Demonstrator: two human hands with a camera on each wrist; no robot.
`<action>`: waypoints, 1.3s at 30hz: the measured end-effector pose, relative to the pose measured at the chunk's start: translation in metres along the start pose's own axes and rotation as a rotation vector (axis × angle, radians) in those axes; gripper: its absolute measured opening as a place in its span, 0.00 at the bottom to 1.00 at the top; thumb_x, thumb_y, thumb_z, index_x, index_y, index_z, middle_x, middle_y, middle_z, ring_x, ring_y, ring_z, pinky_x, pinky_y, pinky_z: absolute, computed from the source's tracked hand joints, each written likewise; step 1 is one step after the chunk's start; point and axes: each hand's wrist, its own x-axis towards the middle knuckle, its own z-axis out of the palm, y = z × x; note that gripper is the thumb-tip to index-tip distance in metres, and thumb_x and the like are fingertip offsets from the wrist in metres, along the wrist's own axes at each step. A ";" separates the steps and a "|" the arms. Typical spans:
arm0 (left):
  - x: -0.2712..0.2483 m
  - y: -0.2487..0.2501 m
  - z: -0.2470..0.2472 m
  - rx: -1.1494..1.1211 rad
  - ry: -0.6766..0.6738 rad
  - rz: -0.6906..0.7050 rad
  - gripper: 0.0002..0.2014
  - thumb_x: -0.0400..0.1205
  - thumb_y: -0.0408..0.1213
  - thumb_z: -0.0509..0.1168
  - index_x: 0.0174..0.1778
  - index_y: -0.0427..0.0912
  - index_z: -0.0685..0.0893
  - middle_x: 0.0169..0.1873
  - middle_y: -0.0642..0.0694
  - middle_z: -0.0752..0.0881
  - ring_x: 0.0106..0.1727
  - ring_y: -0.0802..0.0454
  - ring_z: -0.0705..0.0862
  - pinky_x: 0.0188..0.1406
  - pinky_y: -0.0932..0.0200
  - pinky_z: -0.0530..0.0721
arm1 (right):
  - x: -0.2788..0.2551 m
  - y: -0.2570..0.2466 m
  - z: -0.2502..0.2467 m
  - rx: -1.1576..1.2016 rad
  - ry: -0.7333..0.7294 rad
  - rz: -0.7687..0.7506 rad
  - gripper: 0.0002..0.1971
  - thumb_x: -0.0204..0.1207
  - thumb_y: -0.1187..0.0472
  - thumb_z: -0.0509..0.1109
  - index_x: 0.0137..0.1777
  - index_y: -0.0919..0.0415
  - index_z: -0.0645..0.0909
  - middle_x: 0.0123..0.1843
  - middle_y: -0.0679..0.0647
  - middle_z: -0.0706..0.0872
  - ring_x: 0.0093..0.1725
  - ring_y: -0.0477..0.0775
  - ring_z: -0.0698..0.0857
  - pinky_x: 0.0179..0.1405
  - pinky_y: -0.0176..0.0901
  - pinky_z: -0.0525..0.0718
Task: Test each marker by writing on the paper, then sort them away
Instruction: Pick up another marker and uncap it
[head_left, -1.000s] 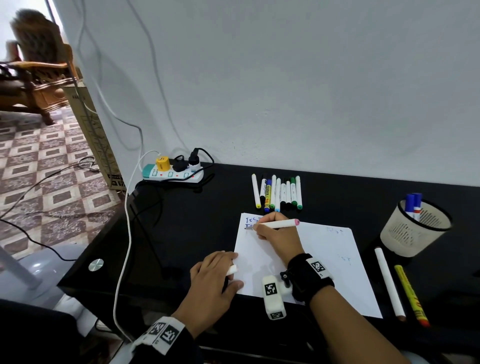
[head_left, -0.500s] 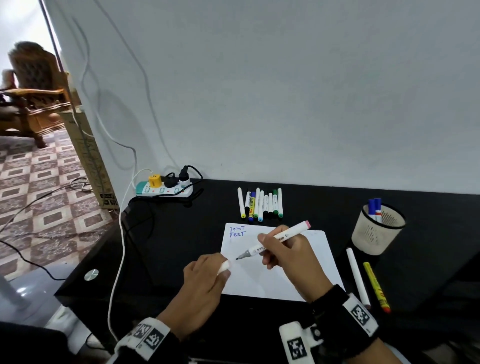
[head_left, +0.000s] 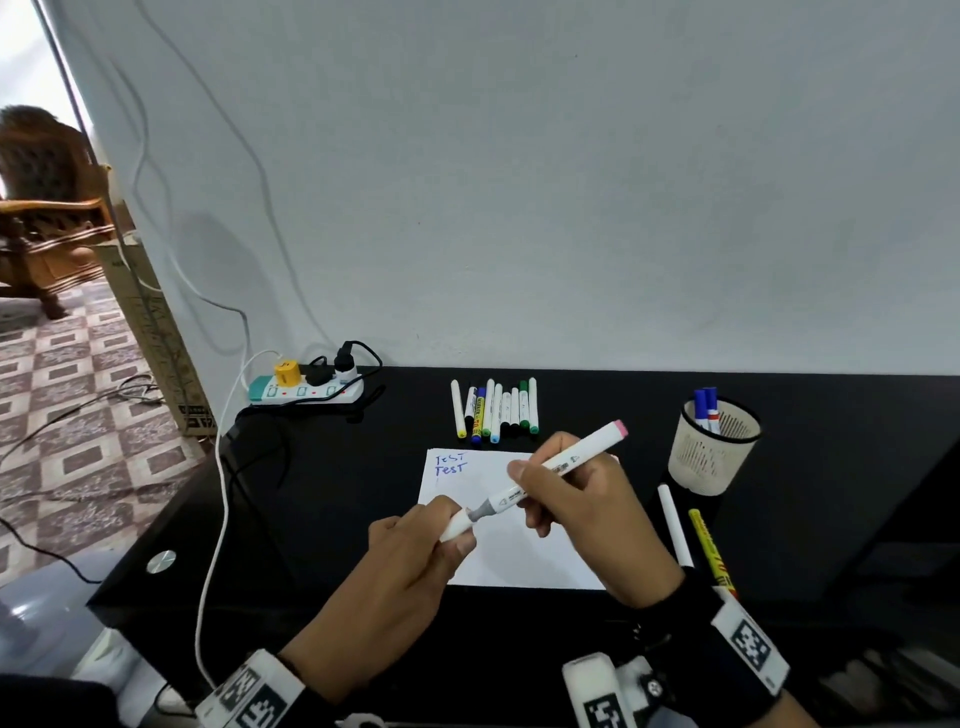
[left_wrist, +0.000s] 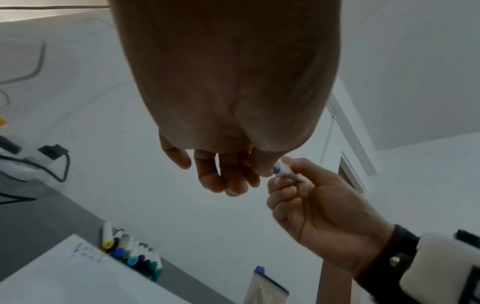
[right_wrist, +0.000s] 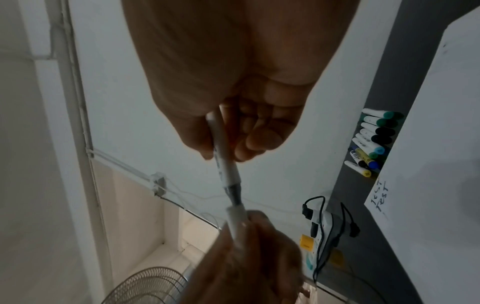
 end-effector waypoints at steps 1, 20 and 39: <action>0.001 0.005 -0.002 -0.002 -0.008 0.023 0.13 0.88 0.55 0.53 0.47 0.51 0.73 0.34 0.55 0.75 0.42 0.54 0.71 0.43 0.63 0.69 | -0.003 -0.001 0.001 -0.003 -0.026 0.013 0.11 0.83 0.63 0.74 0.42 0.70 0.81 0.31 0.58 0.87 0.30 0.56 0.84 0.30 0.46 0.83; 0.016 0.026 -0.010 -0.092 -0.203 -0.017 0.13 0.87 0.51 0.59 0.40 0.49 0.73 0.27 0.53 0.72 0.29 0.58 0.69 0.31 0.56 0.70 | -0.039 0.003 -0.049 0.338 -0.084 0.145 0.07 0.76 0.59 0.73 0.45 0.63 0.86 0.32 0.61 0.77 0.26 0.53 0.74 0.23 0.38 0.73; 0.027 0.041 -0.002 -0.117 -0.230 0.067 0.10 0.86 0.51 0.60 0.60 0.64 0.83 0.33 0.54 0.79 0.35 0.57 0.75 0.38 0.64 0.74 | -0.047 -0.002 -0.055 0.271 -0.050 0.102 0.08 0.77 0.61 0.66 0.43 0.61 0.85 0.31 0.64 0.81 0.27 0.56 0.77 0.24 0.40 0.75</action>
